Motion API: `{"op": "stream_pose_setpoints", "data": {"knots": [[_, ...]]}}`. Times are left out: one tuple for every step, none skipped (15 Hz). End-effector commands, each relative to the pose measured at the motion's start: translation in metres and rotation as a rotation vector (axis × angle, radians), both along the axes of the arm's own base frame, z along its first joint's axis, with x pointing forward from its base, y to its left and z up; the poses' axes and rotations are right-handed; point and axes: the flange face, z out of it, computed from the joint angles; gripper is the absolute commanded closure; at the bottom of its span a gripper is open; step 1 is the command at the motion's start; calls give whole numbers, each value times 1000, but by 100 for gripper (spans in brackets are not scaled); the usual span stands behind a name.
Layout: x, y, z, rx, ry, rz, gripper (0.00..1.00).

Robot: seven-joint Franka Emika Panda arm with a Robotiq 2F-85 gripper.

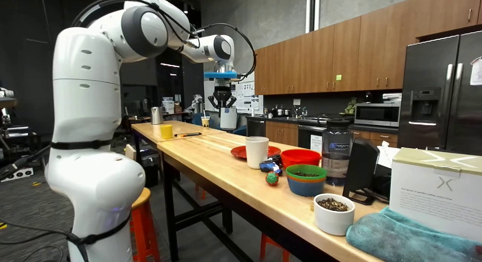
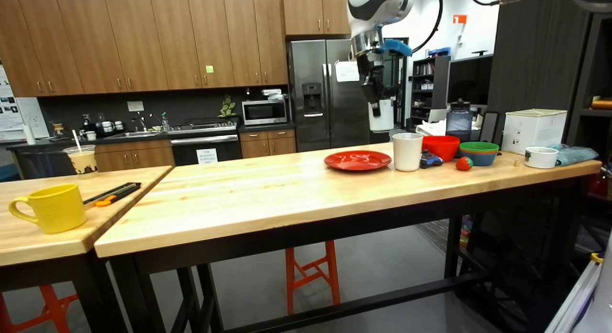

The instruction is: Pick up the white cup from the red plate and place it on the table

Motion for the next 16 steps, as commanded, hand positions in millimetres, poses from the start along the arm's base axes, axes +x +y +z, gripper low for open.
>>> {"op": "stream_pose_setpoints", "data": {"knots": [[-51, 0, -13, -13, -17, -67, 98], [-60, 0, -20, -21, -27, -91, 98], [-69, 0, -28, -25, -35, -119, 98], [-78, 2, -37, -30, -41, -146, 98], [-88, 3, -49, -28, -41, -173, 98], [-98, 5, -61, -29, -40, -196, 98], [-107, 8, -73, -29, -38, -213, 98], [-114, 10, -85, -27, -38, -225, 98], [-120, 13, -94, -25, -42, -237, 98], [-125, 16, -105, -22, -48, -244, 98], [-129, 19, -113, -17, -54, -247, 98], [-130, 19, -120, -13, -60, -246, 98], [-132, 21, -126, -13, -69, -241, 98], [-132, 21, -131, -14, -80, -236, 98], [-131, 21, -135, -14, -90, -230, 98], [-130, 21, -139, -13, -101, -225, 98]]}}
